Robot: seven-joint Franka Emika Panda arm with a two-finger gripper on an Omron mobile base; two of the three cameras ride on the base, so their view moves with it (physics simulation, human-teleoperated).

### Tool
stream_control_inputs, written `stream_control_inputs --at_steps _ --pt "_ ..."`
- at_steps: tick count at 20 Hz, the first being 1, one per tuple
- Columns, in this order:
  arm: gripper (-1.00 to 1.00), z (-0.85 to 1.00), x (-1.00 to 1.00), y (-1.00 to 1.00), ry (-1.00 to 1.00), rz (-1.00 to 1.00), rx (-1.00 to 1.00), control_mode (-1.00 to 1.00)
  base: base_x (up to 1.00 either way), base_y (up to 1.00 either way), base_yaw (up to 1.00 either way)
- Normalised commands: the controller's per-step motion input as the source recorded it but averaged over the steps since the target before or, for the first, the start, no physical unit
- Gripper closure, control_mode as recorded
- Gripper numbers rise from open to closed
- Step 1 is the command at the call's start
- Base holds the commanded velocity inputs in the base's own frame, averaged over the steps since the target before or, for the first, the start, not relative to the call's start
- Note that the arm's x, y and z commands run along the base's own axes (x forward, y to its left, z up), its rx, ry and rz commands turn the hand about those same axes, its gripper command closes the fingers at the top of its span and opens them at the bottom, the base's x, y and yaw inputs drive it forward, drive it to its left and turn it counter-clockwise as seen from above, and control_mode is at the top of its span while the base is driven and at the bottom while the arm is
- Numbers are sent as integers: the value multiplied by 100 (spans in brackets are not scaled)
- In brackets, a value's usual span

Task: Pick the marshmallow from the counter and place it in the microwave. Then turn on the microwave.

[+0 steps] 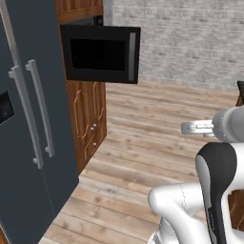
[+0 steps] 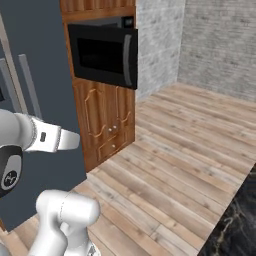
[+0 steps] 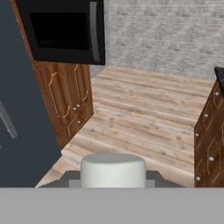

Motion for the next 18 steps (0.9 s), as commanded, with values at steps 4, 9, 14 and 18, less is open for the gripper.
stream_control_inputs --at_steps 4,9,14,18 --pt "100 0 0 0 0 0 0 100 41 -16 -4" --pt "100 0 0 0 0 0 0 100 43 -21 -3" --pt "100 0 0 0 0 0 0 100 50 -30 -5" --pt "100 0 0 0 0 0 0 100 55 -30 -5"
